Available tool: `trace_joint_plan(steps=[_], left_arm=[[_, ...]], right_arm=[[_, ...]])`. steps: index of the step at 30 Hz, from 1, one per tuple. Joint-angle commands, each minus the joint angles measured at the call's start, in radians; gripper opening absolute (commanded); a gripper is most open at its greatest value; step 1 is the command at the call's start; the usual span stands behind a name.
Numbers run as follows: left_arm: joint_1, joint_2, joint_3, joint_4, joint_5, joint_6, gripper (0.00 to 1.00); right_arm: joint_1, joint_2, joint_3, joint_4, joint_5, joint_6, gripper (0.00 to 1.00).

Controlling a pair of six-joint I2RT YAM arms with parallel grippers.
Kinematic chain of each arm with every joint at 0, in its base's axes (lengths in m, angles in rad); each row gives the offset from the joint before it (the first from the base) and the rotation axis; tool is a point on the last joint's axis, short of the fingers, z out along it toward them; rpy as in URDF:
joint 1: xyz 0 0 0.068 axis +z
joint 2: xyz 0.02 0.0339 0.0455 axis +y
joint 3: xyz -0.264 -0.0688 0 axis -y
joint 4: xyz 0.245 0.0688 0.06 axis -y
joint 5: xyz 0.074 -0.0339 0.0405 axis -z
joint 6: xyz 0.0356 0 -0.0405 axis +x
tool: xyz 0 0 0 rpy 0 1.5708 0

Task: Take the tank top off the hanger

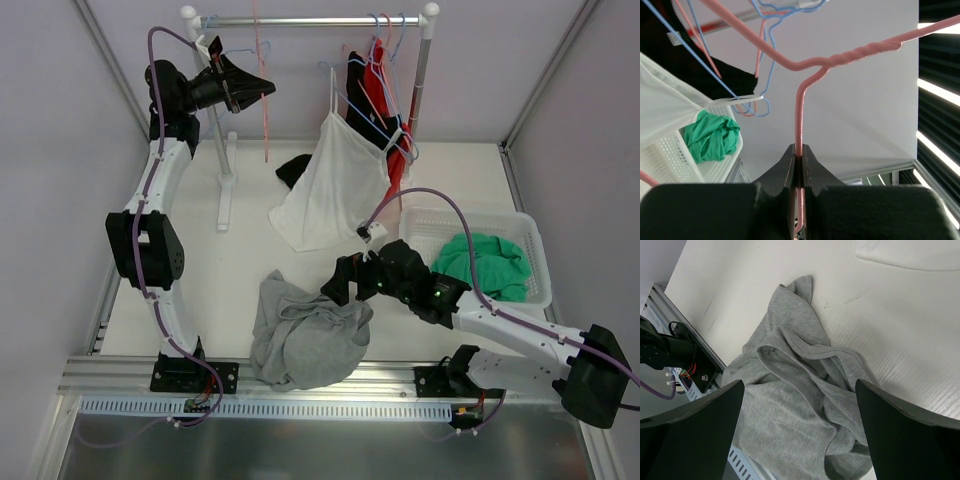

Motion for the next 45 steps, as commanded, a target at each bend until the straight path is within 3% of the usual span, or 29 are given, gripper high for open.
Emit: trace_joint_plan(steps=[1, 12, 19, 28, 45], left_arm=[[0.009, -0.02, -0.052, 0.086, 0.012, -0.035, 0.0], [0.012, -0.034, -0.128, 0.123, 0.003, -0.052, 0.02], [0.011, -0.011, -0.053, 0.15, -0.031, -0.121, 0.0], [0.011, 0.003, 0.037, 0.074, -0.062, -0.13, 0.0], [0.011, -0.034, -0.096, 0.037, -0.091, -0.101, 0.04]], right_arm=[[0.004, -0.005, 0.022, 0.034, 0.011, -0.013, 0.99], [0.004, -0.033, -0.001, 0.037, 0.014, -0.007, 0.99], [0.004, -0.033, -0.01, 0.049, 0.008, 0.001, 1.0], [0.004, -0.02, -0.016, 0.07, -0.011, 0.018, 0.99], [0.004, -0.042, -0.039, 0.084, -0.009, 0.025, 1.0]])
